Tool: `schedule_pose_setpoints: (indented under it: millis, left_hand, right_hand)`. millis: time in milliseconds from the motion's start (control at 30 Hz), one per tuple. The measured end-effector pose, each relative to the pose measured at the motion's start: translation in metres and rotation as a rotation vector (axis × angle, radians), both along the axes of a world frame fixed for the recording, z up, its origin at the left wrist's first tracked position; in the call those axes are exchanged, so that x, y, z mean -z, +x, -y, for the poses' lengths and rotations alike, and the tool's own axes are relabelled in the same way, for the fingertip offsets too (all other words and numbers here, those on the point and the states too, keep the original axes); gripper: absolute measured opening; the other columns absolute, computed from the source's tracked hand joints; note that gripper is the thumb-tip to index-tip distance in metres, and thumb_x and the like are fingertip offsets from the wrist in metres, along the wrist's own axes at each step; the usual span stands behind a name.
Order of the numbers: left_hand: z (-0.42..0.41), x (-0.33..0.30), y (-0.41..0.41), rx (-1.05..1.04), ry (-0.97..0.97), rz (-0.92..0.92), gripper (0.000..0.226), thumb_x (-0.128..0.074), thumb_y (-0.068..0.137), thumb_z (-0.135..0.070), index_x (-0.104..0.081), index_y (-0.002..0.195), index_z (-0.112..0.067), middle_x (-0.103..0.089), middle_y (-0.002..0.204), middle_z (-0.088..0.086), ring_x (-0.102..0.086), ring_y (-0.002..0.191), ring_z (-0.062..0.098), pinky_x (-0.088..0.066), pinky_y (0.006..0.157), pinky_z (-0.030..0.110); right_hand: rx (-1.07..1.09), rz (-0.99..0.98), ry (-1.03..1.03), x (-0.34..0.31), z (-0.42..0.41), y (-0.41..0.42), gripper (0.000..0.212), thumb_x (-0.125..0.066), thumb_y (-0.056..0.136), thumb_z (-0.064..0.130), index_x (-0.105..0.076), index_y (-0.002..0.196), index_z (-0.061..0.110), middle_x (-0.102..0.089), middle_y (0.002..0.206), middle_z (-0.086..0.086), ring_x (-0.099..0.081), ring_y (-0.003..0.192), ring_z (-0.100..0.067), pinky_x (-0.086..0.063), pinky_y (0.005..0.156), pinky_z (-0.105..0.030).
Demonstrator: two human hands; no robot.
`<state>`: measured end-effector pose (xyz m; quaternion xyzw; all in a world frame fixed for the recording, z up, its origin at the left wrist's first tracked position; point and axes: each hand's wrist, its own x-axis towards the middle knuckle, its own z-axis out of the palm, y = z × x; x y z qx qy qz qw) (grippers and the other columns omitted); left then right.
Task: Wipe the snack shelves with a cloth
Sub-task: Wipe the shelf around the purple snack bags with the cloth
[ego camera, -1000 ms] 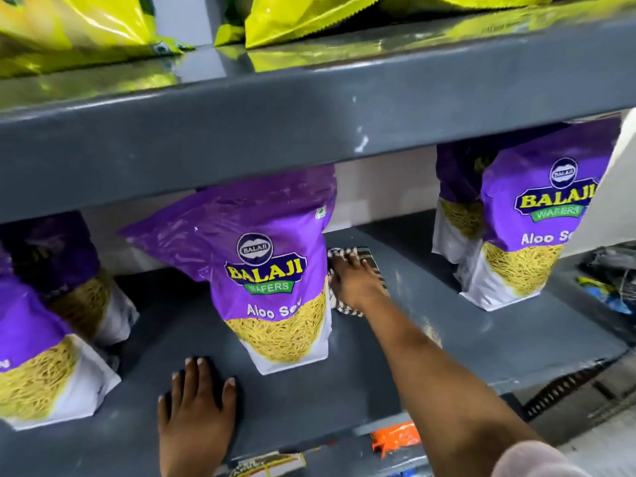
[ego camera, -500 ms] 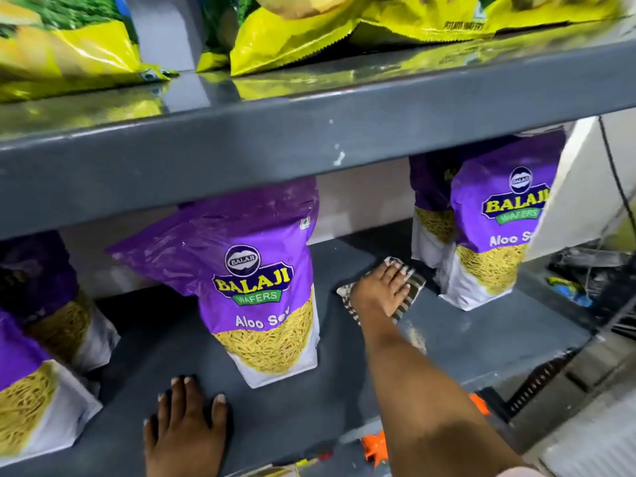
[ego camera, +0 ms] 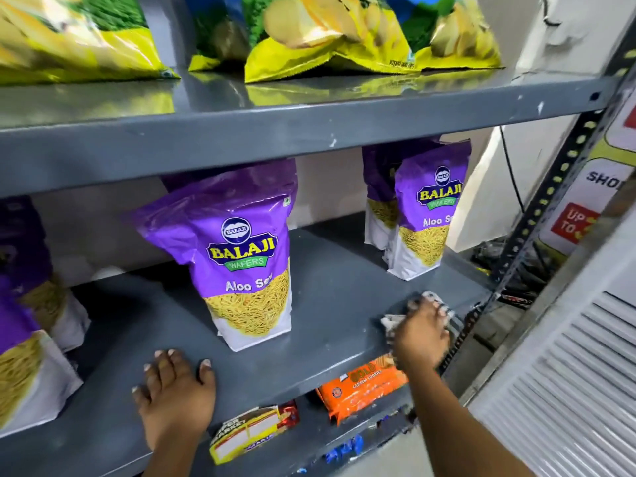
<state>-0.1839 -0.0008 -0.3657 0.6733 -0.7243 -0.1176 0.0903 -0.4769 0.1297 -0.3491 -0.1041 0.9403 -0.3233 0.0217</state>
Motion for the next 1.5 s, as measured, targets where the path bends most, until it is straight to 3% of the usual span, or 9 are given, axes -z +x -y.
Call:
schedule_pose_setpoints:
  millis: [200, 333, 433, 600, 867, 1000, 1167, 1400, 1500]
  left_hand:
    - [0.003, 0.004, 0.0, 0.005, 0.016, 0.012, 0.062, -0.031, 0.094, -0.039, -0.02, 0.143, -0.001, -0.018, 0.154, 0.017, -0.013, 0.14, 0.035, -0.012, 0.114, 0.051]
    - [0.003, 0.004, 0.003, 0.002, 0.015, 0.01, 0.062, -0.032, 0.094, -0.039, -0.021, 0.142, -0.002, -0.019, 0.154, 0.017, -0.014, 0.14, 0.035, -0.013, 0.113, 0.051]
    - [0.005, 0.004, 0.001, 0.002, 0.008, 0.015, 0.062, -0.031, 0.094, -0.039, -0.021, 0.142, -0.002, -0.018, 0.154, 0.016, -0.013, 0.141, 0.034, -0.013, 0.113, 0.051]
    - [0.006, 0.007, 0.0, -0.001, 0.003, 0.034, 0.062, -0.03, 0.094, -0.04, -0.02, 0.143, -0.004, -0.018, 0.154, 0.014, -0.013, 0.141, 0.032, -0.012, 0.114, 0.049]
    - [0.005, 0.004, 0.002, 0.01, 0.017, 0.034, 0.061, -0.028, 0.096, -0.041, -0.014, 0.145, -0.007, -0.009, 0.157, 0.011, -0.006, 0.143, 0.029, -0.007, 0.116, 0.047]
    - [0.005, 0.002, 0.011, 0.068, -0.006, 0.017, 0.06, -0.03, 0.096, -0.04, -0.016, 0.145, -0.008, -0.011, 0.156, 0.01, -0.008, 0.143, 0.028, -0.008, 0.116, 0.044]
    - [-0.016, 0.007, 0.05, 0.15, -0.076, 0.013, 0.074, -0.018, 0.082, -0.047, -0.043, 0.133, 0.001, -0.034, 0.146, 0.023, -0.035, 0.133, 0.039, -0.028, 0.109, 0.05]
    - [-0.035, 0.012, 0.127, 0.251, -0.032, 0.075, 0.072, -0.009, 0.093, -0.049, -0.055, 0.124, -0.003, -0.054, 0.133, 0.017, -0.053, 0.12, 0.034, -0.04, 0.101, 0.043]
    - [-0.033, 0.014, 0.179, 0.22, -0.057, 0.088, 0.067, -0.013, 0.095, -0.044, -0.057, 0.121, -0.002, -0.058, 0.128, 0.016, -0.058, 0.114, 0.033, -0.014, 0.11, 0.027]
  right_hand:
    - [-0.242, -0.304, -0.096, -0.022, 0.034, 0.051, 0.041, -0.045, 0.078, 0.005, -0.048, 0.12, 0.003, -0.066, 0.105, -0.026, -0.065, 0.09, -0.039, -0.055, 0.076, -0.043]
    - [-0.802, -0.32, 0.124, 0.006, 0.047, 0.116, 0.044, -0.036, 0.082, 0.021, -0.049, 0.124, 0.016, -0.062, 0.125, -0.007, -0.058, 0.115, -0.022, -0.048, 0.096, -0.034]
    - [-0.776, -0.304, 0.174, 0.012, 0.017, 0.079, 0.043, -0.032, 0.074, 0.033, -0.064, 0.101, 0.024, -0.076, 0.096, 0.001, -0.069, 0.093, -0.014, -0.056, 0.082, -0.03]
    - [-0.581, -0.196, 0.289, 0.01, -0.018, -0.032, 0.042, -0.037, 0.091, 0.02, -0.035, 0.133, 0.02, -0.047, 0.139, -0.012, -0.039, 0.131, -0.023, -0.015, 0.114, -0.048]
    - [-0.498, 0.033, 0.343, -0.009, -0.06, -0.155, 0.052, -0.053, 0.069, 0.006, -0.049, 0.118, 0.024, -0.066, 0.11, -0.026, -0.064, 0.087, -0.036, -0.049, 0.073, -0.038]
    - [-0.586, 0.067, 0.245, -0.018, -0.052, -0.12, 0.056, -0.044, 0.073, -0.006, -0.05, 0.111, 0.035, -0.066, 0.073, -0.012, -0.06, 0.054, -0.027, -0.045, 0.052, -0.032]
    - [-0.901, 0.067, 0.23, -0.006, -0.034, -0.075, 0.062, -0.052, 0.069, -0.01, -0.049, 0.089, 0.05, -0.067, 0.104, -0.013, -0.061, 0.093, -0.029, -0.047, 0.08, -0.042]
    - [-1.158, 0.159, 0.128, -0.003, 0.009, 0.033, 0.071, -0.047, 0.063, -0.013, -0.053, 0.068, 0.058, -0.064, 0.075, 0.025, -0.057, 0.072, 0.01, -0.042, 0.074, -0.018]
    - [-1.21, 0.293, 0.085, -0.003, 0.037, 0.106, 0.06, -0.043, 0.076, -0.013, -0.065, 0.072, 0.043, -0.065, 0.063, 0.017, -0.054, 0.063, 0.015, -0.038, 0.072, -0.014]
